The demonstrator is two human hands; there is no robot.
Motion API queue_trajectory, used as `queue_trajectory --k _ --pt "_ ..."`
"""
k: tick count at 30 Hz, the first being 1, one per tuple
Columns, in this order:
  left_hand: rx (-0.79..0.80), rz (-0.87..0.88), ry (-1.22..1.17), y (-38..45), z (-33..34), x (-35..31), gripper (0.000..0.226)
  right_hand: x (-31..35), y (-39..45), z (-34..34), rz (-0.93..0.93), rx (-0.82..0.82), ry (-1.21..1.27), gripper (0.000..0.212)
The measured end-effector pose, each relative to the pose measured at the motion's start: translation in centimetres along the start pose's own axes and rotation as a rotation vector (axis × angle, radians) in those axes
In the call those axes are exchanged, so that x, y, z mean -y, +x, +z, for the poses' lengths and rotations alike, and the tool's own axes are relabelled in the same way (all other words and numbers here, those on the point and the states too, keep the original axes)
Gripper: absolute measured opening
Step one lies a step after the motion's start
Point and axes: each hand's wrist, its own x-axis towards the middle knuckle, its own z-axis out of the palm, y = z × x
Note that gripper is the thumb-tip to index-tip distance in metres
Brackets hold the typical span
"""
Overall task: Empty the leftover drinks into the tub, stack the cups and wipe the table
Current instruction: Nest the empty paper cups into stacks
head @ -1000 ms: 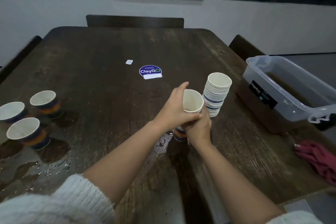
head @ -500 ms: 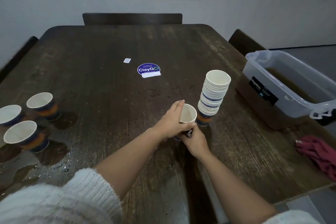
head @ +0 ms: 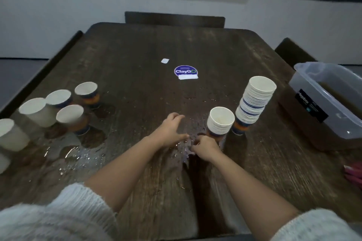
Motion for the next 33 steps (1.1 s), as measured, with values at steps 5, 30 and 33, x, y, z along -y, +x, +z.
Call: queue_trajectory --k 5,30,33 --pt "-0.237 -0.181 -0.027 -5.5 -3.1 5.4 0.062 5.7 -0.5 1.3 -0.196 0.105 -0.065 0.016" --pt "-0.992 -0.638 -0.565 -25.2 -14.9 34.9 0.111 40.3 -2.6 22.5 -0.955 0.075 -0.506 0.052" --pt "-0.963 -0.625 -0.599 -24.5 -15.0 35.8 0.085 42.1 -2.1 24.0 -0.975 0.087 -0.619 0.056"
